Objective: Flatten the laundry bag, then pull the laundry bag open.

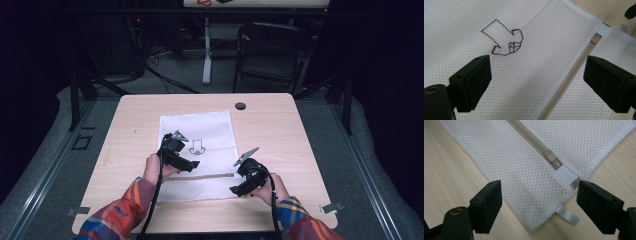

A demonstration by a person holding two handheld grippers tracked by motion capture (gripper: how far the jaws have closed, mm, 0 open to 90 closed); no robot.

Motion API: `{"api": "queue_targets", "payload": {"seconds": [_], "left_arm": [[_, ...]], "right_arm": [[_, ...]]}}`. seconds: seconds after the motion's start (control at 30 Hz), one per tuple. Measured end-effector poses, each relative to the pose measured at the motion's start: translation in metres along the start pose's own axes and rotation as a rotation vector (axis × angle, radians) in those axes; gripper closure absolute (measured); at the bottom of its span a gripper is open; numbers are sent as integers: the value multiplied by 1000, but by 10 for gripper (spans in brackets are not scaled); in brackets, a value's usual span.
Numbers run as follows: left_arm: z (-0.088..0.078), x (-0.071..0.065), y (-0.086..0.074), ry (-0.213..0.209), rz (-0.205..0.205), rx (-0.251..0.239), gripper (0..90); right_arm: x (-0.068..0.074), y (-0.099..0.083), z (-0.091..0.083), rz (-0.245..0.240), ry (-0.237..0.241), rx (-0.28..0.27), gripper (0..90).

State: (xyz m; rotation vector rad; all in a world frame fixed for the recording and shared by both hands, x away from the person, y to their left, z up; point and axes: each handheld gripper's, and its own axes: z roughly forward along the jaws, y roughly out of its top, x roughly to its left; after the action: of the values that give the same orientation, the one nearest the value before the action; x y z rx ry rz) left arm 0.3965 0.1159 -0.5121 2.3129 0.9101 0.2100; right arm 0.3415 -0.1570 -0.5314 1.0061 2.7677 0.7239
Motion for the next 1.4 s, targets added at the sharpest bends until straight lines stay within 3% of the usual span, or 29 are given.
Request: {"api": "queue_targets", "payload": {"seconds": [0.17,0.27,0.4,0.5,0.63,0.77,0.97,1.13,1.3,1.4], "left_arm": [[7,-9,1,-19,27,10,81],[12,-15,3,-35,48,11,95],[19,-21,4,-97,71,31,162],[22,-25,5,-114,79,30,168],[24,-31,5,-120,98,21,179],[30,-37,5,-162,112,28,220],[38,-48,7,-204,142,18,372],[52,-61,12,-235,189,42,442],[63,-68,15,-254,212,49,515],[69,-72,16,-272,217,41,570]], "right_arm": [[-1,0,2,4,-16,-10,267],[-4,0,5,9,-32,-6,412],[-8,0,14,27,-36,6,676],[-8,0,25,13,-51,62,779],[-5,-1,25,10,-43,58,828],[-1,-2,25,1,-26,59,875],[2,-3,24,-8,-1,66,900],[2,-3,22,-20,18,80,900],[-8,0,1,33,-21,-54,900],[-12,0,0,38,-51,-75,900]]}}
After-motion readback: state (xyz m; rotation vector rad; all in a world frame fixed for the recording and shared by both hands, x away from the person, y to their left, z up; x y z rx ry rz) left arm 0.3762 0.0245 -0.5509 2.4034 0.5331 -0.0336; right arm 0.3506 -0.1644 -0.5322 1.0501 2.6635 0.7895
